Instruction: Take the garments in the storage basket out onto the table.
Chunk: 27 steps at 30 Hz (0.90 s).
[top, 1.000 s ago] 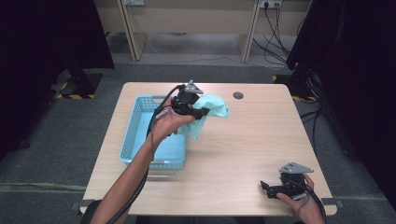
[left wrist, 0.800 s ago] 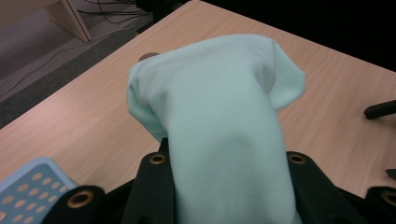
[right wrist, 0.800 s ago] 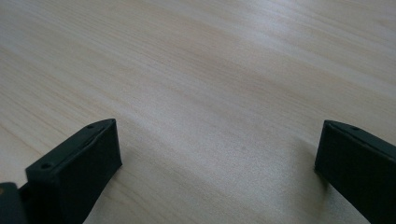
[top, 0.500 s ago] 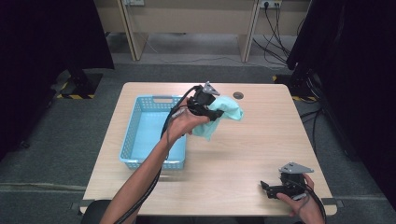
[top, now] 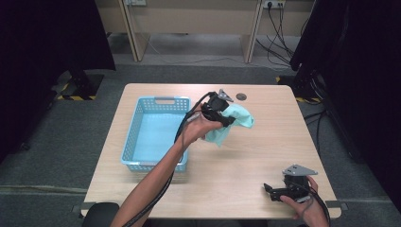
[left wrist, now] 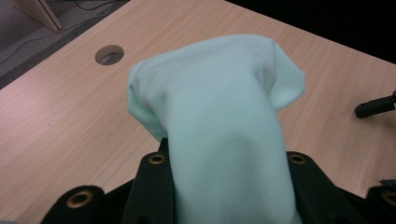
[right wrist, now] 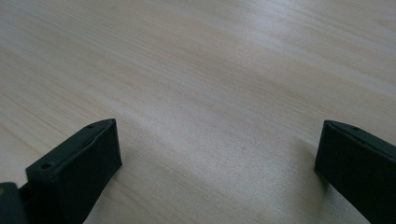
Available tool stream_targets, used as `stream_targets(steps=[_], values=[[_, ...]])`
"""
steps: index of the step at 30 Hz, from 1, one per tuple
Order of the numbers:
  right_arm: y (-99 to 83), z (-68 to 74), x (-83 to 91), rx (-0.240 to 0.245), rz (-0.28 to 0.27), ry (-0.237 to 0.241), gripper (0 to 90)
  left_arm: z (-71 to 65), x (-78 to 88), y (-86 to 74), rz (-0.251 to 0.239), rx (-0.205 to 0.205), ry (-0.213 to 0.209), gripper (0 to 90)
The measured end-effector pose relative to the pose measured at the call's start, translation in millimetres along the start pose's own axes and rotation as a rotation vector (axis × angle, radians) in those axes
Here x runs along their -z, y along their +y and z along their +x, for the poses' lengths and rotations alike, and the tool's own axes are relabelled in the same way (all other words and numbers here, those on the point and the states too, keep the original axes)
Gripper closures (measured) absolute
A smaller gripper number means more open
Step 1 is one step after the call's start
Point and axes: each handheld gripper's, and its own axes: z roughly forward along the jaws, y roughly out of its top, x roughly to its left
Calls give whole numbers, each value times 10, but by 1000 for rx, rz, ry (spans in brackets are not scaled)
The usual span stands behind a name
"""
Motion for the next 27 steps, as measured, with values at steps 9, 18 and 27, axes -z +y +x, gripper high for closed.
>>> stream_targets(steps=[9,18,27], values=[[0,0,1,1,2,0,4,-39,-235,-17,43,-5,9,683],[0,0,1,0,1,1,4,-99,-465,-94,78,-2,-11,680],[0,-1,0,2,0,0,4,-126,-663,-193,113,-1,-2,679]])
